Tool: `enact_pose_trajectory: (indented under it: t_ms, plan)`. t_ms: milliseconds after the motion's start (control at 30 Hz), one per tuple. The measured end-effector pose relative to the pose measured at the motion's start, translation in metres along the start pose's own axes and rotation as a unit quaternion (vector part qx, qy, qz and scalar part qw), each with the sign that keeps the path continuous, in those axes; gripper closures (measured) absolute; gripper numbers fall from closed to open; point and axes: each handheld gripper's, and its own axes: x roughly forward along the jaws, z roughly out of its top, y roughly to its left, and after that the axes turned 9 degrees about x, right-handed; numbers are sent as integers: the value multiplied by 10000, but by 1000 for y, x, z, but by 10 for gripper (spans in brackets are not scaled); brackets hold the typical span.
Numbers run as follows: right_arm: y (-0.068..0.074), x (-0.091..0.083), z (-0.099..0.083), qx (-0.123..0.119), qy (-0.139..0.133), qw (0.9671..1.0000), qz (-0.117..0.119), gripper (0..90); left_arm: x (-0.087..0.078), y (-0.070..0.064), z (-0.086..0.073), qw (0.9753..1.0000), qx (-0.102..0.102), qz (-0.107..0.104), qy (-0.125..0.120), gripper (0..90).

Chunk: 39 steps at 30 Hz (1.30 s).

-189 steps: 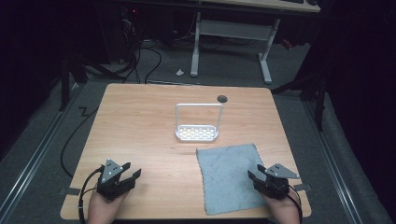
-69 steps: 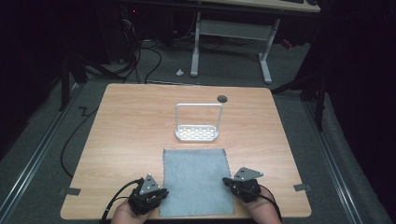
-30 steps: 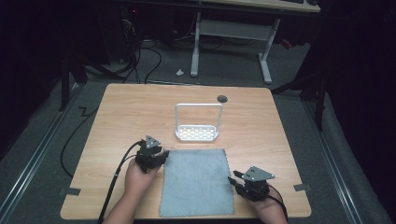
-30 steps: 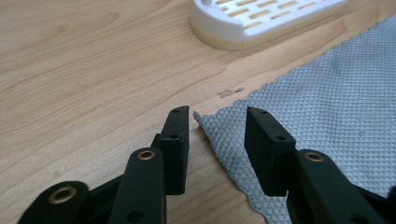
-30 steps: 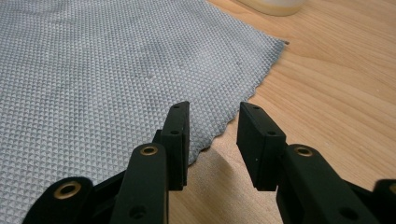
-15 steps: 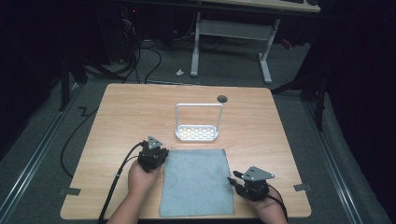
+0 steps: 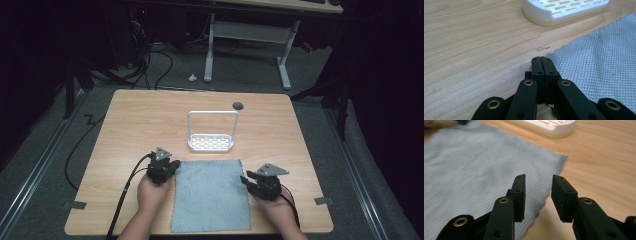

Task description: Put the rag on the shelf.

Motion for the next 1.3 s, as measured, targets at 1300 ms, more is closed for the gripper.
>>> enact_pose_trajectory:
  t_ms: [1300]
  plan:
    - [14, 25, 29, -61, -442, 9989, 114, 896, -29, -9, 3, 9965, 367, -98, -749, 899]
